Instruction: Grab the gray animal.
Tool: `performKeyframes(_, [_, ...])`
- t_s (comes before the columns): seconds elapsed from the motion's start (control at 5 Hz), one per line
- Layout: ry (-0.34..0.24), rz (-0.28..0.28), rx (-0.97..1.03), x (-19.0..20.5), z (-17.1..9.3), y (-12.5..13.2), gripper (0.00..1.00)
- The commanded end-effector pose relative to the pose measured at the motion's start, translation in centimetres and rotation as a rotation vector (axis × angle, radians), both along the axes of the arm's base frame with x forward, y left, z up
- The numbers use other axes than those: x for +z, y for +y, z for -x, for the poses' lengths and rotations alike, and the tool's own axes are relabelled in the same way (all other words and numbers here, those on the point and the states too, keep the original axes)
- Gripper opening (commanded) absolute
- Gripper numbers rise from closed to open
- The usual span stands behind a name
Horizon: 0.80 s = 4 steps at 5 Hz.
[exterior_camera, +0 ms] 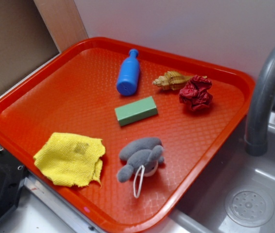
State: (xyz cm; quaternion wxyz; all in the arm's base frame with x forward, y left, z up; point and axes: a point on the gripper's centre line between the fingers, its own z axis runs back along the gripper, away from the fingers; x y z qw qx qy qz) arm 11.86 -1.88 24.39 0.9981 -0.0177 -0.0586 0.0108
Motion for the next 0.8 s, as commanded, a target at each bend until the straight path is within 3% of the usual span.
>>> performKeyframes(0.0, [0.0, 0.0, 0.0, 0.0, 0.0, 0.0, 1.0])
performKeyframes(0.2, [-0.074, 0.047, 0.167, -0.5, -1.3, -2.7, 1.0])
performKeyframes(0.6, [-0.125, 0.077, 0.484, -2.4, -2.5, -9.0, 1.0])
